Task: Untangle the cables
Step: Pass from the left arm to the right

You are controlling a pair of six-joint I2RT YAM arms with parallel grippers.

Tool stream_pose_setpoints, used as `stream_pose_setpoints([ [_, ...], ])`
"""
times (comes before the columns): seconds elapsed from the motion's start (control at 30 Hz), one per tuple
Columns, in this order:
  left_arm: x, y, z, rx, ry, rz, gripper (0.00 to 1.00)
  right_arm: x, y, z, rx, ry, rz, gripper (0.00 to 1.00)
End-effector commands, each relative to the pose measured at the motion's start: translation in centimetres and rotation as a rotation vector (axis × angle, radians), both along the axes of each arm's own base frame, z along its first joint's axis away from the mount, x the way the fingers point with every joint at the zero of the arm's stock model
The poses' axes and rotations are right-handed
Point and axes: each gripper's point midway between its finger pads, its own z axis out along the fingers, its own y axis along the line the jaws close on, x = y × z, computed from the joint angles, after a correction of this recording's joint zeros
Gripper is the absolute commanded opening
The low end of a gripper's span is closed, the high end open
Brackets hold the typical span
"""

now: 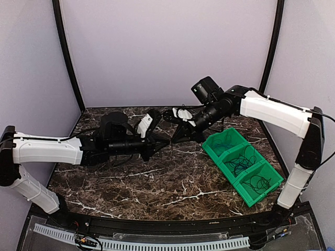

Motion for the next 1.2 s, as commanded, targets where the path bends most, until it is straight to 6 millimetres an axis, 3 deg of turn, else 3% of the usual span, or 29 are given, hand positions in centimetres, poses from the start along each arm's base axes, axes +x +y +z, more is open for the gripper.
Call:
stream_pose_setpoints([
  [0.0, -0.1, -0.2, 1.5, -0.05, -0.017, -0.018, 0.0, 0.6, -0.3, 0.5, -0.018, -0.06, -0.016, 0.04],
  [0.2, -0.1, -0.3, 1.3, -0.058, 0.012, -0.028, 0.0, 2.1, -1.3, 1.7, -0.012, -0.11, -0.054, 0.09],
  [0.33, -0.2, -0.6, 1.2, -0.068, 0.032, -0.046, 0.0, 1.7, -0.7, 2.0, 0.019, -0.083, -0.036, 0.15],
  [1.17, 0.6, -0.7, 1.5, -0.085, 0.042, -0.025, 0.0, -0.9, 0.2, 1.8, 0.017, -0.075, 0.058, 0.13],
])
